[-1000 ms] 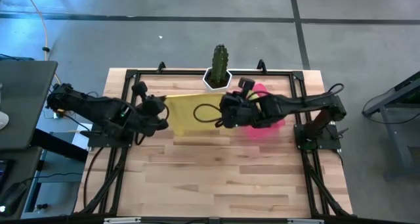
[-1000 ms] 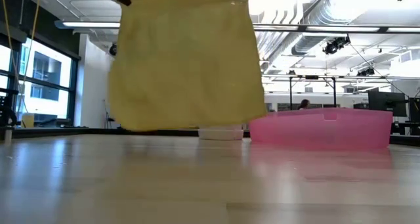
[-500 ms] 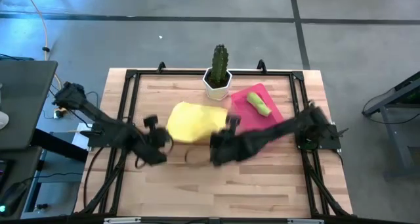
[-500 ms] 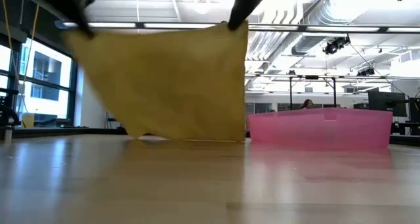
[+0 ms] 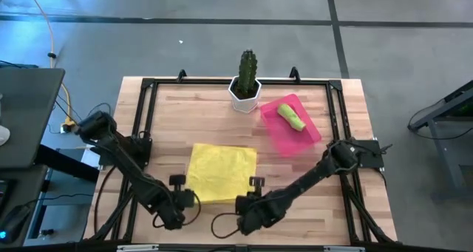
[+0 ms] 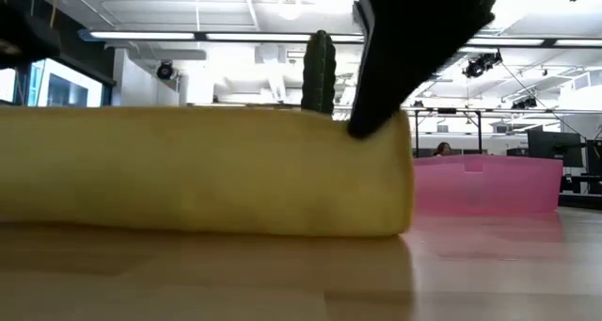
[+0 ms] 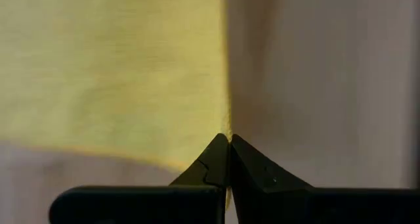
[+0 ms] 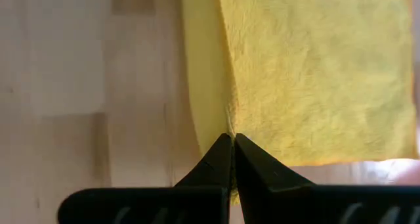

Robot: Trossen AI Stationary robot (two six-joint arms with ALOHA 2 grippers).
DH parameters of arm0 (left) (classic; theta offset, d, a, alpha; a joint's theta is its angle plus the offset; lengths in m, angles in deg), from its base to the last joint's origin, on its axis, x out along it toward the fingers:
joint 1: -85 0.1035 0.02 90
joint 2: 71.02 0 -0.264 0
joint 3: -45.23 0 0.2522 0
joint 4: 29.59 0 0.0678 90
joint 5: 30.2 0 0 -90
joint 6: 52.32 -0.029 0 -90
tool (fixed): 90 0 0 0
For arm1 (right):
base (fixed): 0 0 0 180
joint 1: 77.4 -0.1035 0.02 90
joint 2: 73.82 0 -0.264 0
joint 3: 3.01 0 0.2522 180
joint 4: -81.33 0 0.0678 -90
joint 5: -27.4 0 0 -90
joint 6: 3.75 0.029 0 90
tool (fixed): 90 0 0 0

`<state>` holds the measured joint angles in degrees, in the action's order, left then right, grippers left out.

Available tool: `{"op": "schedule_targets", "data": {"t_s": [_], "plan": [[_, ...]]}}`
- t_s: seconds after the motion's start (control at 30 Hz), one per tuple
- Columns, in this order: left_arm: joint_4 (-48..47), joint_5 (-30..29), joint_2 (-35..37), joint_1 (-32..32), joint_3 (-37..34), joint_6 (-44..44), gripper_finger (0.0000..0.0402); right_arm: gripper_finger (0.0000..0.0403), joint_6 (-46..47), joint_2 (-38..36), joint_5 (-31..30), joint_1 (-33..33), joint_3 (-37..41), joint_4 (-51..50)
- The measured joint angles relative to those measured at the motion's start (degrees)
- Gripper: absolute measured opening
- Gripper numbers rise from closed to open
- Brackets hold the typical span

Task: Roll microfiber towels into tight, uniform cylinder then place into a basket
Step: Fold the yellow towel

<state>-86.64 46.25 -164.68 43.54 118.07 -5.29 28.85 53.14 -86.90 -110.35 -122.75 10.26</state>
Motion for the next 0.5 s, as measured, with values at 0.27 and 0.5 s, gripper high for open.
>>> {"op": "schedule_targets", "data": {"t_s": [0.27, 0.5], "plan": [[1.1, 1.0, -0.1, 3.4, 0.1, -5.3, 0.0000, 0.0000, -5.3, 0.4, 0.4, 4.0, 0.0, -4.6], [1.0, 7.6, -0.1, 6.3, -2.2, -5.2, 0.0000, 0.0000, -9.8, -0.4, 3.6, 5.1, 3.3, 5.7]]}}
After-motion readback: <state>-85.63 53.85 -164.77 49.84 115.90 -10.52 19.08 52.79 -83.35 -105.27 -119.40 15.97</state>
